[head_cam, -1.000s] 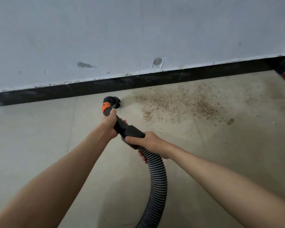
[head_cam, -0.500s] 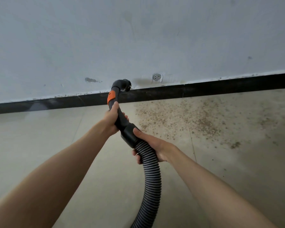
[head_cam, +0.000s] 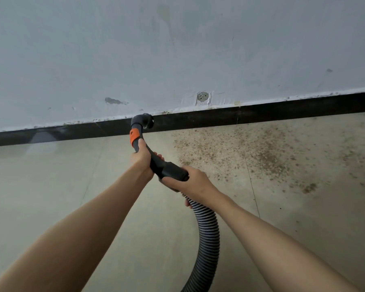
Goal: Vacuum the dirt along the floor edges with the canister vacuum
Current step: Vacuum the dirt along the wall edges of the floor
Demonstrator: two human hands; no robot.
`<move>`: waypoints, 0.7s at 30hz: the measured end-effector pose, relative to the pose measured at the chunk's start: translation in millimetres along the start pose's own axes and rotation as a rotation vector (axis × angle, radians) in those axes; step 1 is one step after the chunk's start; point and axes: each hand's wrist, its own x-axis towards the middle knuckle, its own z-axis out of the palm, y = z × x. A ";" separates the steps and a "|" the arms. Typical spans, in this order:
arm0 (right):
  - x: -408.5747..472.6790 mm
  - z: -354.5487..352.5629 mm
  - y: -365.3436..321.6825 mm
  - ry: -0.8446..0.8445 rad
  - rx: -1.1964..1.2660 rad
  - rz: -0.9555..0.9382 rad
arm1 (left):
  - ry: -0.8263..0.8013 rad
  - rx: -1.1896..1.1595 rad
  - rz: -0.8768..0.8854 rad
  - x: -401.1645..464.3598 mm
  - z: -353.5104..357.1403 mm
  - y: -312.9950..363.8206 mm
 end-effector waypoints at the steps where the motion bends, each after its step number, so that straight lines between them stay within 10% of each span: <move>1: 2.2 -2.2 2.5 0.012 -0.008 0.006 | 0.011 0.001 0.011 2.1 4.3 -2.7; 21: -20.8 -43.7 28.5 0.204 -0.105 0.064 | -0.161 -0.031 0.066 -39.7 50.3 -37.5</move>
